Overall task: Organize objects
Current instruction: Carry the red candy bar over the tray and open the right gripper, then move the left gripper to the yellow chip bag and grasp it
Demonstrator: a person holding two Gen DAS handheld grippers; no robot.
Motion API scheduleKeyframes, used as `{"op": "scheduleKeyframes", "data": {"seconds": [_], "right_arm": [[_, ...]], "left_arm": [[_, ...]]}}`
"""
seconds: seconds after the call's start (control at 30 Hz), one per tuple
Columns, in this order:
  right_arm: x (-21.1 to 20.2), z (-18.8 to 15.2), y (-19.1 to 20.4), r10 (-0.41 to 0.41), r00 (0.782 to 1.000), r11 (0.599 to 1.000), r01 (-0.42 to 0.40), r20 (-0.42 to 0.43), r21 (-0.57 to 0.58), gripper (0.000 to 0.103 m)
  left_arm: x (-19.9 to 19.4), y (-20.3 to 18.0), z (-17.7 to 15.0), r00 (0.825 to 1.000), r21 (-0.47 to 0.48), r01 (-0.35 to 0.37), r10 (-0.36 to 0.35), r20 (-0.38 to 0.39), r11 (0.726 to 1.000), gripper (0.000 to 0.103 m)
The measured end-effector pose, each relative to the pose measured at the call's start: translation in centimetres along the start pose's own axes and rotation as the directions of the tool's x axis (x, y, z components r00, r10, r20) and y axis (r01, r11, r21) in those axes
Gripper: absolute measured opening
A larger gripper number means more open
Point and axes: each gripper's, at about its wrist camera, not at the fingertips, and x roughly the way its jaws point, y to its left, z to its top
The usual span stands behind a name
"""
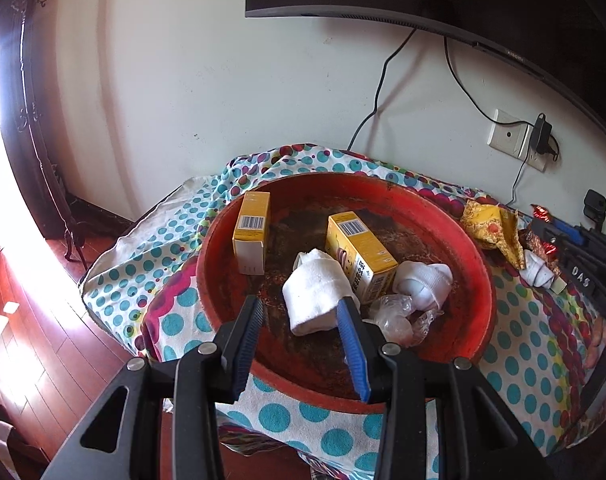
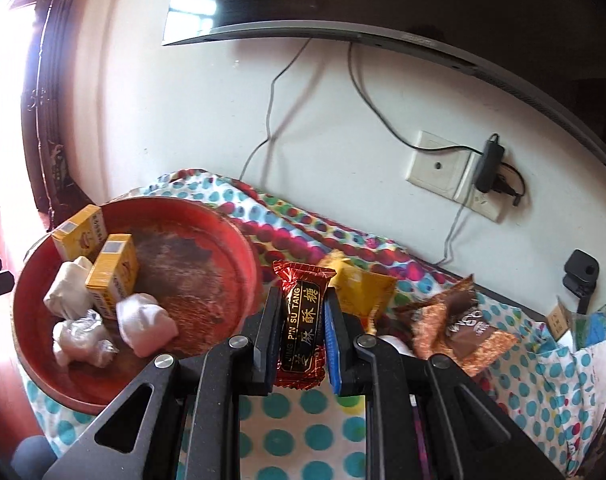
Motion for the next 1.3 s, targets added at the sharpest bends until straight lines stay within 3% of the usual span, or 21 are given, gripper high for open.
{"op": "scheduleKeyframes", "data": {"seconds": [0.27, 0.9, 0.97, 1.03, 1.1, 1.13, 1.2, 1.3], "right_arm": [[3.4, 0.8, 5.6, 0.064, 0.996, 0.997, -0.066, -0.066, -0.031, 0.018], [9.7, 1.2, 8.0, 0.086, 0.98, 0.996, -0.089, -0.18, -0.008, 0.021], [9.8, 1.2, 7.9, 0.108, 0.975, 0.994, -0.108, -0.193, 0.011, 0.028], [8.6, 1.5, 7.5, 0.085, 0.986, 0.996, -0.083, -0.144, 0.021, 0.041], [6.8, 2.1, 6.6, 0.05, 0.997, 0.997, -0.047, -0.059, 0.056, 0.075], [6.0, 2.5, 5.9, 0.029, 0.999, 0.997, -0.027, -0.027, 0.075, 0.081], [4.6, 3.0, 4.1, -0.008, 1.0, 0.993, 0.006, 0.015, 0.116, 0.082], [3.9, 2.6, 0.8, -0.072, 0.997, 0.99, 0.071, 0.008, 0.124, 0.082]], "left_arm": [[-0.4, 0.8, -0.7, 1.0, -0.02, 0.014, -0.014, 0.007, 1.0, 0.04], [1.1, 1.2, -1.1, 0.999, -0.03, 0.044, -0.045, -0.012, 0.999, 0.04], [1.4, 1.3, -1.2, 0.999, -0.03, 0.039, -0.039, -0.019, 0.999, 0.04], [1.5, 1.4, -1.2, 0.999, -0.031, 0.038, -0.039, -0.022, 0.999, 0.04], [1.4, 1.3, -1.2, 0.999, -0.029, 0.036, -0.036, -0.014, 0.999, 0.04], [1.3, 1.1, -1.2, 0.999, -0.026, 0.038, -0.039, -0.013, 0.999, 0.04], [1.2, 0.8, -1.3, 0.999, -0.018, 0.042, -0.042, -0.01, 0.999, 0.04], [0.9, 0.1, -1.3, 0.999, -0.007, 0.047, -0.047, -0.002, 0.999, 0.04]]}}
